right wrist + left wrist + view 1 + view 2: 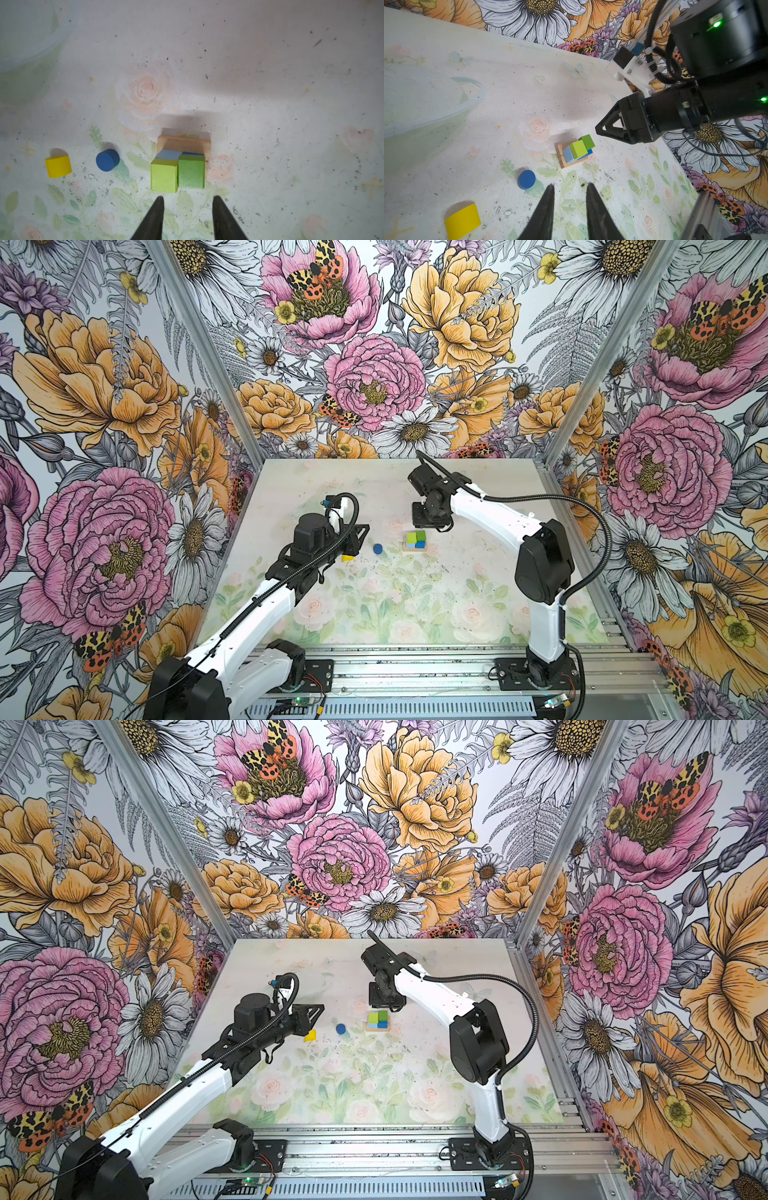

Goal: Build the wood block tower
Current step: 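Open the right gripper to release the darker green cube, then swing the left gripper over the block stack while the right gripper lifts slightly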

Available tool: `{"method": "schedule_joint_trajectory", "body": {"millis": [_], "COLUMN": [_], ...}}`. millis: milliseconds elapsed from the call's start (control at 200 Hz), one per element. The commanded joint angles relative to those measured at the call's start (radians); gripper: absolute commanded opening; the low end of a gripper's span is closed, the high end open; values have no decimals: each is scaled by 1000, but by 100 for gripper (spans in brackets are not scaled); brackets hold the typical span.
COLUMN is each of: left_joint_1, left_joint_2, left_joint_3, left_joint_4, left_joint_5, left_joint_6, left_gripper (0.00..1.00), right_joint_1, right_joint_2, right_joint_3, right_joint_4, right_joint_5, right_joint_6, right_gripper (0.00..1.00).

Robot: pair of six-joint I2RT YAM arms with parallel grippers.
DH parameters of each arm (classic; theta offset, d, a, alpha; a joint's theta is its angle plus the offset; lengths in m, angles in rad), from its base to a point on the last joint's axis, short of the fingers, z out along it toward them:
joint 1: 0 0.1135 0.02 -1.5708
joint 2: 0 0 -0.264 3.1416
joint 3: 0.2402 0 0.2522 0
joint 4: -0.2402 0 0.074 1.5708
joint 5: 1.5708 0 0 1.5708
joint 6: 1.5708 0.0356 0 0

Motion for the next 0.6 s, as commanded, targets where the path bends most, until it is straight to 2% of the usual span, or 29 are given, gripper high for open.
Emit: {"method": "schedule_joint_trajectory", "body": {"millis": [0, 120, 180, 335, 595], "left_joint_1": [-40, -84, -103, -164, -237], "left_joint_2": [27, 68, 99, 199, 357], "left_joint_3": [50, 73, 87, 143, 212], "left_joint_4": [-16, -28, -38, -80, -127], "left_joint_5": [5, 25, 42, 65, 90], "left_joint_6": [25, 32, 32, 40, 36], "left_gripper": [24, 5, 0, 0, 0], "right_joint_1": [-27, -70, -104, -174, -194], "right_joint_2": [-56, -51, -44, -27, 46], "right_joint_3": [6, 7, -3, -55, -91], "right_joint_4": [1, 28, 65, 198, 299], "right_joint_5": [36, 24, -19, -155, -294], "right_joint_6": [-27, -74, -93, -116, -134], "right_gripper": [32, 0, 0, 0, 0]}}
